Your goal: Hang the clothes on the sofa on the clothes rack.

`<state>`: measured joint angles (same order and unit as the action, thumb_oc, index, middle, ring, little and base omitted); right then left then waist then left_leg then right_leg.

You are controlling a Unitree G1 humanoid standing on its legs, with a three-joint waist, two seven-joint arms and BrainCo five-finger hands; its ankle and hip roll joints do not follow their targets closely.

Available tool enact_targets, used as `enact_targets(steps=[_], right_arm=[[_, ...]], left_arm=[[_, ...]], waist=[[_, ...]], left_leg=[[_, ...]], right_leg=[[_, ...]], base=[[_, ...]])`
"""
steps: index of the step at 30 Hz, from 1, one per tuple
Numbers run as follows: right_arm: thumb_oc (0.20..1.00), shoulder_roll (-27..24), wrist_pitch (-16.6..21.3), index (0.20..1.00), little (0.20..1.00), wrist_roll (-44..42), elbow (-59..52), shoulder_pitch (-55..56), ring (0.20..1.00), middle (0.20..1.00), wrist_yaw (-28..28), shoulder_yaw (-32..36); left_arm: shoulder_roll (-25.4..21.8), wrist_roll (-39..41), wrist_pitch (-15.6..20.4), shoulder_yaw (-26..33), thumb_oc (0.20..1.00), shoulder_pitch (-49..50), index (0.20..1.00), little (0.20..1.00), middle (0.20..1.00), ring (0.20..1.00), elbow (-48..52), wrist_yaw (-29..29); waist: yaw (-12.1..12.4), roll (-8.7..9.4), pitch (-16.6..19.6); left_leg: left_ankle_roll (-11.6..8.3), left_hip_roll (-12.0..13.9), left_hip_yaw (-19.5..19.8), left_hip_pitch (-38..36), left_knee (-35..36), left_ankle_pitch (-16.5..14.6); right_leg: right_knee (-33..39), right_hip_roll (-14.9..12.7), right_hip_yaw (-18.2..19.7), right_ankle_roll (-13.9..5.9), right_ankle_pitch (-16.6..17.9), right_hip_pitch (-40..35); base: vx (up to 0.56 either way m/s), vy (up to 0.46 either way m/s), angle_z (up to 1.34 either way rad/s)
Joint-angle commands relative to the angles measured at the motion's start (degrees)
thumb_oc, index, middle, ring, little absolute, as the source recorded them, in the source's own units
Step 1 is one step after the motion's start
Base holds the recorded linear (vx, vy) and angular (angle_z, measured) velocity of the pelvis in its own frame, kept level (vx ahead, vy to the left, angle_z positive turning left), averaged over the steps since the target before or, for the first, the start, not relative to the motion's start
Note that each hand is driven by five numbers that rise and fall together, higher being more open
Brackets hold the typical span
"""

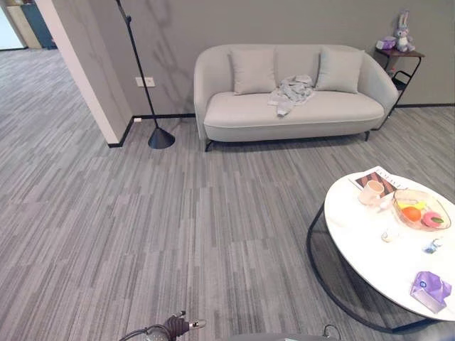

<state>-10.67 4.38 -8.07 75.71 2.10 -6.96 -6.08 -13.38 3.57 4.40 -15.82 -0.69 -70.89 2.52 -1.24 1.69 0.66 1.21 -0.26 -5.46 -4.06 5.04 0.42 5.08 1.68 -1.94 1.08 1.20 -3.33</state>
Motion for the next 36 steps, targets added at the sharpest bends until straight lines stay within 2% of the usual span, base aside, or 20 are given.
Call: enact_targets(steps=[1,3,6,7,9,11,14,15,18,20,21,23,24,25,29,30,33,34,35,36], right_arm=[[1.0,0.84,1.54,1.0,1.0,-1.93,-0.03,-1.49,1.0,1.0,-0.78,0.64],[1.0,0.8,1.67,1.0,1.0,-1.9,0.25,-1.31,1.0,1.0,-0.81,0.82],[1.0,0.51,2.06,1.0,1.0,-1.69,-0.58,-1.14,1.0,1.0,-0.77,0.39],[1.0,0.39,2.14,1.0,1.0,-1.7,-1.19,-1.07,1.0,1.0,-0.84,0.22],[1.0,-0.42,2.2,1.0,1.0,-2.35,-3.16,-1.12,1.0,1.0,-0.53,-0.09],[1.0,-0.59,2.04,1.0,1.0,-2.12,-4.17,-1.56,1.0,1.0,-0.23,-0.93],[1.0,-0.1,2.26,1.0,1.0,-2.91,-6.1,-1.17,1.0,1.0,-0.09,0.47],[1.0,0.2,2.2,1.0,1.0,-2.64,-6.1,-1.39,1.0,1.0,-0.14,0.38],[1.0,0.35,2.13,1.0,1.0,-2.56,-6.18,-2.61,1.0,1.0,-0.09,-0.43],[1.0,0.35,2.12,1.0,1.0,-3.17,-5.94,-3.62,1.0,1.0,0.0,-0.65],[1.0,0.77,2.06,1.0,1.0,-3.03,-5.66,-3.67,1.0,1.0,-0.2,-0.65],[1.0,1.37,1.96,1.0,1.0,-2.6,-4.64,-3.53,1.0,1.0,-0.4,-0.71],[1.0,1.39,1.98,1.0,1.0,-2.6,-4.62,-3.5,1.0,1.0,-0.4,-0.72],[1.0,2.2,2.0,1.0,1.0,-2.22,-3.45,-3.2,1.0,1.0,-0.72,-0.6],[1.0,2.65,1.95,1.0,1.0,-0.71,-1.62,-3.15,1.0,1.0,-1.25,-2.11],[1.0,2.11,1.85,1.0,1.0,-0.29,-1.74,-3.2,1.0,1.0,-1.52,-2.19],[1.0,1.15,1.63,1.0,1.0,-0.29,-2.86,-3.81,1.0,1.0,-1.86,-2.24],[1.0,0.99,1.65,1.0,1.0,-0.2,-3.44,-4.04,1.0,1.0,-1.88,-2.2],[1.0,0.99,1.64,1.0,1.0,-0.2,-3.45,-4.06,1.0,1.0,-1.88,-2.21],[1.0,0.58,1.65,1.0,1.0,-0.39,-4.3,-3.69,1.0,1.0,-1.87,-2.16]], left_arm=[[1.35,0.49,0.84,-0.78,1.0,-4.99,1.0,1.0,1.0,1.0,-1.9,0.51],[1.61,0.52,0.84,-0.63,1.0,-4.91,1.0,1.0,1.0,1.0,-1.67,0.61],[1.98,0.41,0.65,-0.33,1.0,-4.74,1.0,1.0,1.0,1.0,-1.46,0.94],[2.05,0.32,0.65,-0.27,1.0,-4.64,1.0,1.0,1.0,1.0,-1.57,0.99],[2.47,0.9,0.27,-0.28,1.0,-5.07,1.0,1.0,1.0,1.0,-1.5,1.3],[3.35,1.44,0.25,0.3,1.0,-4.84,1.0,1.0,1.0,1.0,-3.53,1.35],[3.55,3.2,-0.09,3.04,1.0,-4.51,1.0,1.0,1.0,1.0,-6.04,1.46],[3.14,2.84,-0.14,3.18,1.0,-4.9,1.0,1.0,1.0,1.0,-5.58,1.46],[2.18,2.85,-0.11,3.39,1.0,-5.95,1.0,1.0,1.0,1.0,-3.23,1.55],[1.42,2.72,0.0,3.26,1.0,-6.49,1.0,1.0,1.0,1.0,-3.01,1.3],[1.37,2.42,-0.15,4.26,1.0,-6.16,1.0,1.0,1.0,1.0,-3.3,1.51],[1.17,1.53,-0.05,5.08,1.0,-5.01,1.0,1.0,1.0,1.0,-4.0,1.4],[1.15,1.52,-0.04,5.08,1.0,-4.98,1.0,1.0,1.0,1.0,-4.0,1.41],[0.57,1.01,0.19,5.43,1.0,-4.18,1.0,1.0,1.0,1.0,-4.9,1.08],[-0.57,0.19,0.17,5.34,1.0,-3.44,1.0,1.0,1.0,1.0,-6.09,0.84],[-0.78,0.35,0.13,5.42,1.0,-3.26,1.0,1.0,1.0,1.0,-5.73,0.92],[-0.62,1.32,0.36,6.0,1.0,-3.03,1.0,1.0,1.0,1.0,-5.76,0.67],[-0.64,1.44,0.46,6.21,1.0,-3.12,1.0,1.0,1.0,1.0,-5.83,0.65],[-0.65,1.43,0.47,6.23,1.0,-3.14,1.0,1.0,1.0,1.0,-5.83,0.65],[-0.9,1.42,0.54,6.29,1.0,-3.27,1.0,1.0,1.0,1.0,-5.77,0.42]], waist=[[-0.19,-1.52,0.95],[-0.41,-1.79,1.19],[-0.01,-1.92,0.39],[0.11,-1.57,-0.09],[1.02,0.46,-3.56],[1.56,0.43,-5.23],[3.19,1.03,-5.21],[4.95,1.39,-5.75],[8.01,0.81,-7.19],[9.27,1.09,-7.98],[9.62,1.12,-6.61],[9.87,1.38,-3.27],[9.95,1.45,-3.22],[10.33,2.71,-0.29],[10.88,3.96,2.96],[10.66,1.93,2.73],[8.59,-2.34,-0.67],[8.12,-3.11,-1.65],[8.05,-2.9,-1.95],[7.54,-2.86,-2.73]], left_leg=[[-3.12,2.77,2.04,-1.46,-0.04,-1.4],[-3.19,3.42,1.88,-2.09,-0.04,-1.21],[-3.23,6.04,1.4,-3.91,-0.04,2.88],[-3.24,6.63,1.25,-2.93,-3.0,3.05],[-2.81,8.28,1.66,5.6,-19.56,1.79],[-1.88,9.31,2.2,8.76,-26.49,1.03],[-2.66,6.53,1.16,14.58,-21.47,1.1],[-3.74,4.38,-0.28,15.27,-13.19,2.77],[-4.17,2.37,-1.06,19.43,-0.46,4.41],[-4.25,1.92,-3.21,23.03,-0.04,3.63],[-4.5,1.98,-2.59,21.72,-0.04,2.84],[-4.68,1.33,-2.46,19.01,-0.04,5.38],[-4.68,1.31,-2.56,18.99,-0.04,5.34],[-4.3,0.42,-2.24,17.62,-0.04,6.76],[-3.29,-1.82,-1.82,13.91,-0.04,5.25],[-3.08,-1.25,-1.0,10.41,-0.04,5.05],[-2.73,0.86,-0.05,2.63,-0.04,3.6],[-2.91,1.27,-0.09,0.67,-0.04,3.4],[-2.89,1.0,-0.08,0.39,-0.04,3.33],[-3.25,0.73,-0.43,-1.79,-0.04,2.72]], right_leg=[[-0.08,-2.98,-0.14,-2.7,4.49,3.34],[-0.08,-2.63,-0.26,-2.8,4.46,3.04],[-0.08,-1.57,-0.3,-2.73,3.99,2.16],[-0.08,-1.69,-0.25,-2.59,4.13,1.85],[-0.08,-2.97,-0.94,-1.88,5.33,0.5],[-0.08,-2.39,-1.06,-1.4,5.58,-1.05],[-0.08,-1.05,-0.19,-1.73,4.39,-3.34],[-0.08,-0.18,0.96,-1.98,4.19,-5.41],[-0.08,0.97,1.73,-1.92,3.85,-8.07],[-0.08,0.83,1.93,-1.86,3.42,-10.2],[-0.08,0.68,2.33,-1.86,3.24,-10.62],[-0.08,-0.32,3.56,-1.81,4.36,-11.95],[-0.08,-0.39,3.64,-1.82,4.34,-11.94],[-0.08,-1.82,4.38,-1.72,6.3,-12.91],[-7.77,-4.36,3.68,-1.89,6.68,-12.62],[-17.26,-3.7,2.76,-1.9,6.96,-9.95],[-33.18,-2.62,-0.1,-1.75,5.47,-2.02],[-34.75,-3.51,-1.57,-1.5,4.57,0.64],[-35.24,-3.79,-1.57,-1.53,4.15,0.54],[-29.38,-6.34,-4.48,-1.65,3.4,2.29]], base=[[0.04,-0.058,-0.02],[0.09,-0.088,-0.04],[0.09,-0.141,-0.02],[-0.02,-0.242,0.0],[-0.08,-0.308,0.08],[0.06,-0.211,0.3],[0.25,-0.062,0.03],[0.39,0.035,0.03],[0.34,0.057,0.02],[0.34,0.093,-0.24],[0.45,0.159,-0.43],[0.46,0.182,-0.53],[0.52,0.207,-0.65],[0.5,0.202,-0.47],[0.55,0.254,-0.47],[0.4,0.235,-0.19],[0.4,0.228,-0.11],[0.2,0.097,-0.07],[0.33,0.043,0.02],[0.23,0.007,0.04]])
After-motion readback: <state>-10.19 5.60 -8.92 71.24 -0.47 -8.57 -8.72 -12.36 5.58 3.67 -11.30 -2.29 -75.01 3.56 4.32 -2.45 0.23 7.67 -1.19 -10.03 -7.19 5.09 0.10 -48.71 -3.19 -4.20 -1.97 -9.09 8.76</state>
